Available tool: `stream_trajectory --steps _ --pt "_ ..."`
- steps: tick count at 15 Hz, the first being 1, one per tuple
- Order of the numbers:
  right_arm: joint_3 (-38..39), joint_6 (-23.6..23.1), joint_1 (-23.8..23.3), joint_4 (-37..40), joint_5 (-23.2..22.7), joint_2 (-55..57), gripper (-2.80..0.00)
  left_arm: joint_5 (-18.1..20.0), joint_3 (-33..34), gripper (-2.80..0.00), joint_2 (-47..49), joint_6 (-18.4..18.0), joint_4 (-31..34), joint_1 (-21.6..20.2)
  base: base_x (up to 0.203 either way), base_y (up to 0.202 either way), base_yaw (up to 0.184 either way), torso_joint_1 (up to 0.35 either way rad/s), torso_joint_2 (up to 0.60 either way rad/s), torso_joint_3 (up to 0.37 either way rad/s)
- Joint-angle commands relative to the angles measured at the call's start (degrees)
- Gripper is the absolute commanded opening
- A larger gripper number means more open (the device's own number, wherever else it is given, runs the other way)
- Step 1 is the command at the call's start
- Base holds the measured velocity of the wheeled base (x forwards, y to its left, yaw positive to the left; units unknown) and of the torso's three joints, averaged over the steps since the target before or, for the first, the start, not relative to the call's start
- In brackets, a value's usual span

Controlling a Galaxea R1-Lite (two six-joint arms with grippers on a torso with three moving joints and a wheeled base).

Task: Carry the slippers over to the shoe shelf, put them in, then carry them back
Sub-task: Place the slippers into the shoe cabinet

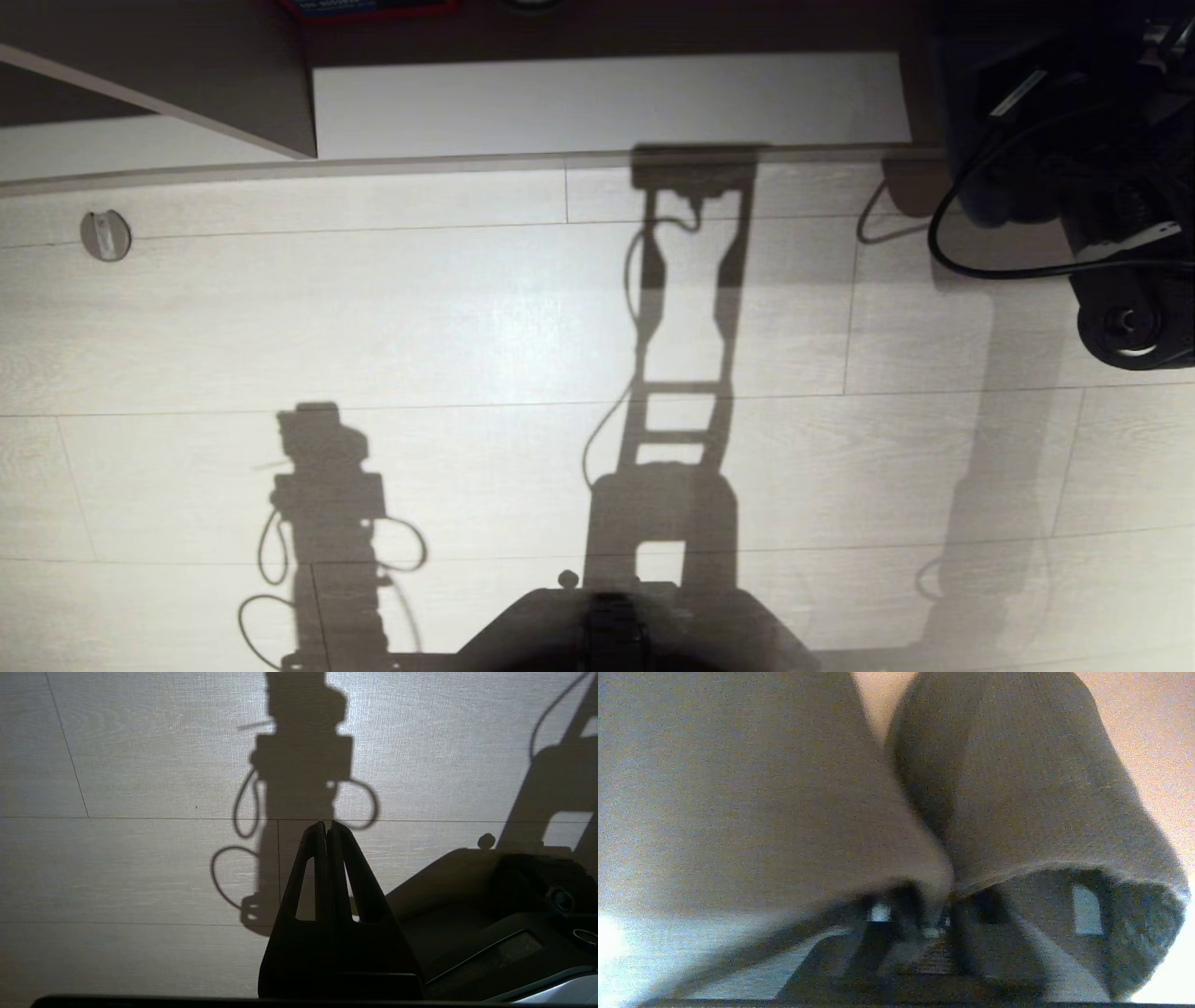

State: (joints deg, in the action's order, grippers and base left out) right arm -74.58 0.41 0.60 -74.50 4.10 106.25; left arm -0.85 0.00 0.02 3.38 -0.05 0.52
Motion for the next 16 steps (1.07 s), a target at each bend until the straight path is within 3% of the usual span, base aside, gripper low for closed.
stream_trajectory --steps 1,16 --pt "-0.04 0.02 0.02 -0.47 0.12 -0.08 0.00 -0.03 0.00 -2.80 0.06 0.05 -0.03 0.00 0.000 0.000 0.000 0.000 0.00 0.000" --pt "4.04 0.13 0.05 -0.06 -0.23 -4.37 0.00 -0.03 0.00 -2.80 -0.02 0.05 -0.03 0.00 0.000 0.000 0.000 0.000 0.00 0.000"
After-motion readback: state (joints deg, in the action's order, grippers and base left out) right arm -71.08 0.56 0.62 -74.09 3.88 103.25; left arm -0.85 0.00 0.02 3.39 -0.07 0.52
